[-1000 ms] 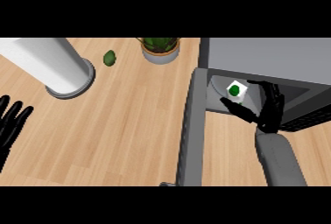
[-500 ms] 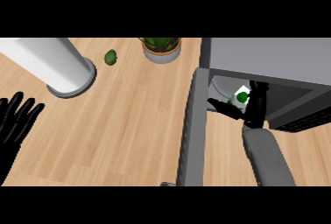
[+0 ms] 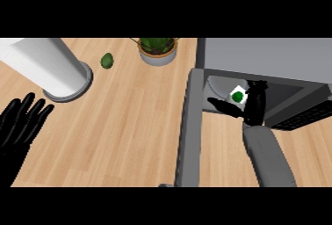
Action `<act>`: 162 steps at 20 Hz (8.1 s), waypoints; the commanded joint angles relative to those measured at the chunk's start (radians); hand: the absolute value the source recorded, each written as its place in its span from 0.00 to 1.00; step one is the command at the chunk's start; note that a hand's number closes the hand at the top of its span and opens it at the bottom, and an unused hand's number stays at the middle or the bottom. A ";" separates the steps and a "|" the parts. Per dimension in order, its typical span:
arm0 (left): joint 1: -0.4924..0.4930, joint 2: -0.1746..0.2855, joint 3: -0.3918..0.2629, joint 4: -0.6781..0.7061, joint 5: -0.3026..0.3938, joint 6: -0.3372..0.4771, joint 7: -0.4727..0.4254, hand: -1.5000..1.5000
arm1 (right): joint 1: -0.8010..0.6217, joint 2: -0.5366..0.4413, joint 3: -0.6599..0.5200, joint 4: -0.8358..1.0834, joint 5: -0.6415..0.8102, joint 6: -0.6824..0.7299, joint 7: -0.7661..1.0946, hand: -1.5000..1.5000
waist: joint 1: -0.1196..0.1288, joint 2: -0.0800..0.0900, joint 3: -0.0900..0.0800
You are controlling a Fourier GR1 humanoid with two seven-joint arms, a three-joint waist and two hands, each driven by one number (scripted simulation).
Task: Pick up the milk, place it into the microwave and close the microwave
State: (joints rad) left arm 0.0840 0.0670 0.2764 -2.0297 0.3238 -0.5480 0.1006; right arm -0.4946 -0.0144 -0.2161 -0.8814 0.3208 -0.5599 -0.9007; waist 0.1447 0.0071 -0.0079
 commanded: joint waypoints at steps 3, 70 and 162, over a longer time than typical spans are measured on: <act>0.007 -0.013 -0.004 0.003 -0.009 -0.002 -0.020 0.00 | -0.141 -0.067 -0.070 0.178 -0.052 0.103 0.257 0.00 | 0.000 0.034 0.007; -0.448 -0.066 -1.261 0.946 -0.249 0.739 -0.363 1.00 | 0.848 -0.105 0.206 -1.059 -0.463 0.665 0.531 0.00 | -0.208 0.002 0.005; -1.080 -0.067 -1.116 1.326 0.732 1.074 -0.783 1.00 | 0.658 -0.485 0.081 -1.403 -1.120 0.941 0.894 0.00 | -0.493 0.088 0.010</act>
State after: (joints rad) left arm -0.9229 0.0009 -0.8689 -0.7916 1.0321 0.5489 -0.7202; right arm 0.1671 -0.4920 -0.1332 -2.2874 -0.7809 0.3712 -0.0109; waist -0.3362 0.0792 0.0013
